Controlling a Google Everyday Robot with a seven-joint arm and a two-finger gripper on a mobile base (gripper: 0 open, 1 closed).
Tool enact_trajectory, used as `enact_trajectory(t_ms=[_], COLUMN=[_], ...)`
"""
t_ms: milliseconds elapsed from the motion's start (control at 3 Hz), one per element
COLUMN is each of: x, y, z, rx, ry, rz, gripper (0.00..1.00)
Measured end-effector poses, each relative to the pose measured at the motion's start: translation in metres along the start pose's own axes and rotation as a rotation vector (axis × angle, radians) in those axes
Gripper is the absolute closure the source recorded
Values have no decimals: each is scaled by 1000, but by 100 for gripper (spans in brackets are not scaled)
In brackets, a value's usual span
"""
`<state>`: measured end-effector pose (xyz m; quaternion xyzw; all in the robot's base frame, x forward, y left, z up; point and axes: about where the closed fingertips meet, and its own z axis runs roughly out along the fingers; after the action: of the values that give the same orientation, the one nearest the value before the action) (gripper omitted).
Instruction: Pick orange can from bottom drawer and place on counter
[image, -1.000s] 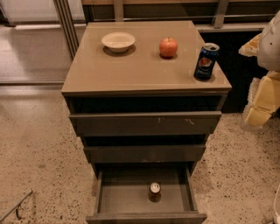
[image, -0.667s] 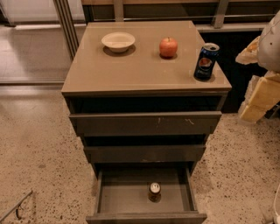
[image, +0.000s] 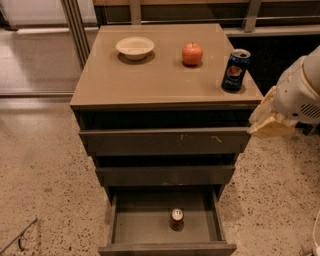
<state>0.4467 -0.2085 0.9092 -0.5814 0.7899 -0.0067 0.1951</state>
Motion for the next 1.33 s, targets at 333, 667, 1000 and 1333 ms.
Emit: enact_trajectory(t_ms=[333, 667, 1000, 1333], x=[7, 19, 19, 37], y=[20, 45, 45, 52], z=[80, 181, 181, 212], rx=[-57, -159, -159, -156], ry=[-60, -60, -60, -62], rz=[30, 56, 56, 34], gripper=[89, 100, 100, 100])
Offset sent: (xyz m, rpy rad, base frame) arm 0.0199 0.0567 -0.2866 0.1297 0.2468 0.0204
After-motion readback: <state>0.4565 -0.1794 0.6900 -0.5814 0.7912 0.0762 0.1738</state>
